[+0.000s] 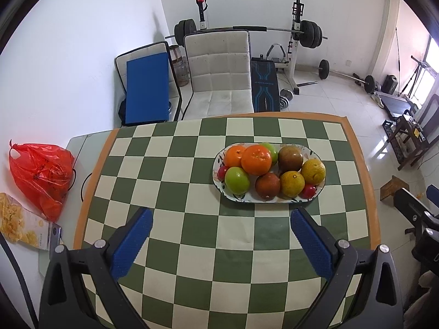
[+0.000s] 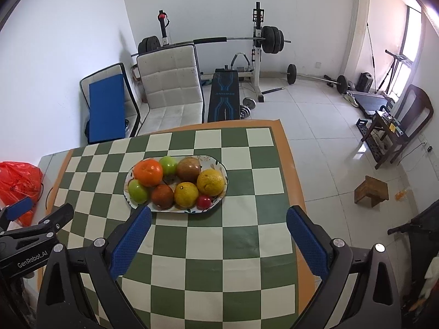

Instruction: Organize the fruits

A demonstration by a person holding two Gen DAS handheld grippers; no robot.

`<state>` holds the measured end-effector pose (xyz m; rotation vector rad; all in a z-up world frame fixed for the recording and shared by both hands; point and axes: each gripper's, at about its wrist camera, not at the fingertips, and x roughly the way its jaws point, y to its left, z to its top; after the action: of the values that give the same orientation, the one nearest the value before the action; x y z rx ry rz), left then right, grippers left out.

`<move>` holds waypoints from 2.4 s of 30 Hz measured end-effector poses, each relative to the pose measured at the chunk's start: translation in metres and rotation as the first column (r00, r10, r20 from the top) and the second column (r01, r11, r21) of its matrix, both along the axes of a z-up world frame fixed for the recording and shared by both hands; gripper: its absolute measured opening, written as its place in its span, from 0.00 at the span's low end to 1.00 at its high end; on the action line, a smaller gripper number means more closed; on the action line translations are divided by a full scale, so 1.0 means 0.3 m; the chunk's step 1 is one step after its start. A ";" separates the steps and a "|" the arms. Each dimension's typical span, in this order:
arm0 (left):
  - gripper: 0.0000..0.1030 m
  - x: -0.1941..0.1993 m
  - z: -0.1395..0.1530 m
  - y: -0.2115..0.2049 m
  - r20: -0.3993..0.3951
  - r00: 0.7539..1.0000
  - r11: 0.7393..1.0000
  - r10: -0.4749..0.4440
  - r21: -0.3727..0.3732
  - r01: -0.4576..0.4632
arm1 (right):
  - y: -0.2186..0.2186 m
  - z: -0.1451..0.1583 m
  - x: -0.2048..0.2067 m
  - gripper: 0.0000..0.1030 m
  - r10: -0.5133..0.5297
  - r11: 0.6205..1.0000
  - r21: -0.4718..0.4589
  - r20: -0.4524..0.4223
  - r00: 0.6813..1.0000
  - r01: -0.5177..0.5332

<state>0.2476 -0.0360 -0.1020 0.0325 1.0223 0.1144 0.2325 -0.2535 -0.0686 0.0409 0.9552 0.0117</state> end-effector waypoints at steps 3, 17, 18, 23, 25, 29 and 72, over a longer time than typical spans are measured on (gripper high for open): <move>1.00 0.016 -0.016 -0.002 -0.009 1.000 1.000 -0.001 -0.004 0.001 | -0.002 -0.030 0.021 0.98 0.002 1.000 -0.007 -0.014 1.000 -0.002; 1.00 0.036 -0.034 -0.004 -0.020 1.000 1.000 0.002 -0.014 -0.002 | 0.001 -0.055 0.048 0.98 0.020 1.000 -0.018 -0.028 0.999 -0.020; 1.00 0.037 -0.038 -0.003 -0.021 1.000 1.000 0.002 -0.018 -0.003 | 0.001 -0.053 0.045 0.98 0.020 1.000 -0.019 -0.028 0.999 -0.021; 1.00 0.032 -0.037 -0.008 -0.008 1.000 1.000 0.009 -0.018 -0.010 | 0.000 -0.057 0.044 0.98 0.022 1.000 -0.016 -0.033 0.999 -0.023; 1.00 0.027 -0.032 -0.008 -0.002 1.000 1.000 0.011 -0.019 -0.011 | -0.002 -0.056 0.043 0.98 0.023 1.000 -0.012 -0.035 0.999 -0.023; 1.00 0.019 -0.022 -0.010 0.006 1.000 1.000 0.012 -0.016 -0.012 | 0.001 -0.056 0.042 0.98 0.029 0.999 -0.014 -0.033 0.999 -0.029; 1.00 -0.001 0.014 -0.032 0.026 1.000 1.000 -0.017 -0.018 0.018 | 0.020 -0.009 0.031 0.98 0.035 0.999 -0.027 -0.018 0.999 -0.035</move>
<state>0.2474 -0.0456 -0.0977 0.0236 0.9971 0.0892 0.2417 -0.2475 -0.0714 -0.0014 0.9733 0.0306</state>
